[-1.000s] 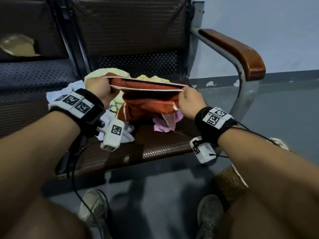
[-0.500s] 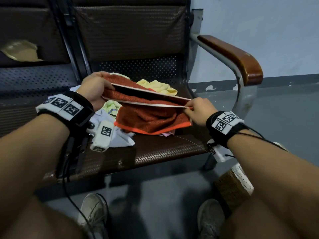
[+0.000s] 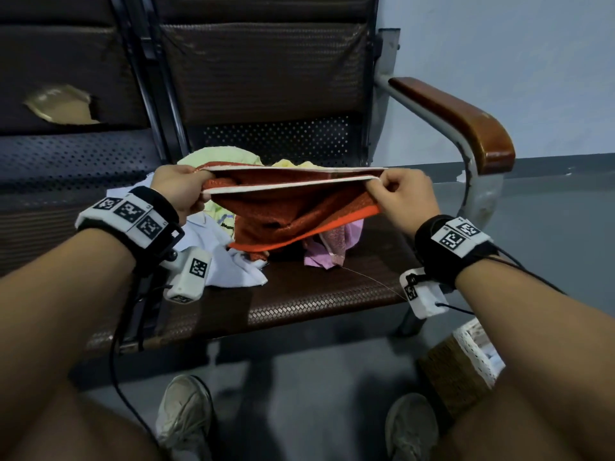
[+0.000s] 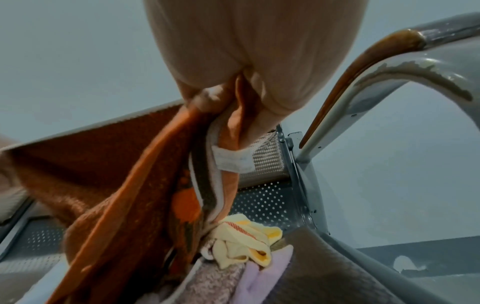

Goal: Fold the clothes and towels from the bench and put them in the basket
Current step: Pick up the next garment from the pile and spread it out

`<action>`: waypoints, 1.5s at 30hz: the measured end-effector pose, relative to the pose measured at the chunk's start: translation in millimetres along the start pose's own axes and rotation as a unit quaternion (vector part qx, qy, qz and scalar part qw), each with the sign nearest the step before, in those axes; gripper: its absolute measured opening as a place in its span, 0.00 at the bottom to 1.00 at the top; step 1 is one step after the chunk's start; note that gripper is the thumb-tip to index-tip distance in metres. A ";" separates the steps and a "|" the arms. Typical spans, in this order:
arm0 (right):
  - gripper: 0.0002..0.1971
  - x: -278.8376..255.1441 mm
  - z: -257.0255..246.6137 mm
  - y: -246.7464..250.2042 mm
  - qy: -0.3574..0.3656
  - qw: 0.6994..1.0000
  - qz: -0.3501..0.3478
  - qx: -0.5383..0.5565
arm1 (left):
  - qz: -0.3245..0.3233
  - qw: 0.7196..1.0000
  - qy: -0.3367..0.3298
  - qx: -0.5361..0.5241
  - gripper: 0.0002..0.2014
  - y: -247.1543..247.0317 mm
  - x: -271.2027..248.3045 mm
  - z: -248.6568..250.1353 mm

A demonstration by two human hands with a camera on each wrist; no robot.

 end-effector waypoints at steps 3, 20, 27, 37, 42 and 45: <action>0.08 3.9 -4.4 6.9 0.002 0.999 0.035 0.010 | -0.050 0.998 -0.049 -0.008 0.09 2.4 -10.8 11.8; 0.08 44.3 -72.0 71.2 0.056 0.997 -0.005 -0.058 | 0.001 0.926 -0.262 0.271 0.03 16.4 -39.8 78.0; 0.11 47.4 -78.8 106.5 0.095 0.986 -0.026 -0.137 | -0.084 0.988 -0.097 0.087 0.11 34.4 -38.9 114.3; 0.23 42.4 -86.8 131.2 0.077 0.988 -0.001 -0.132 | -0.053 0.931 -0.293 0.212 0.07 33.2 -43.1 113.2; 0.27 42.0 -94.3 142.5 0.093 0.995 -0.045 0.001 | 0.021 0.956 -0.290 0.042 0.19 24.9 -27.4 143.9; 0.24 45.0 -93.0 144.1 0.077 0.994 -0.066 0.041 | 0.075 0.939 -0.295 0.162 0.23 26.1 -19.0 153.5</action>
Point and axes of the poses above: each hand's wrist, its own x-axis towards the middle knuckle, its own y-axis out of the back of the hand, z = x × y, the point moved 1 cm from there along x, towards the middle knuckle, and after that the axes turned 14 degrees about -z, right-handed, at the moved point
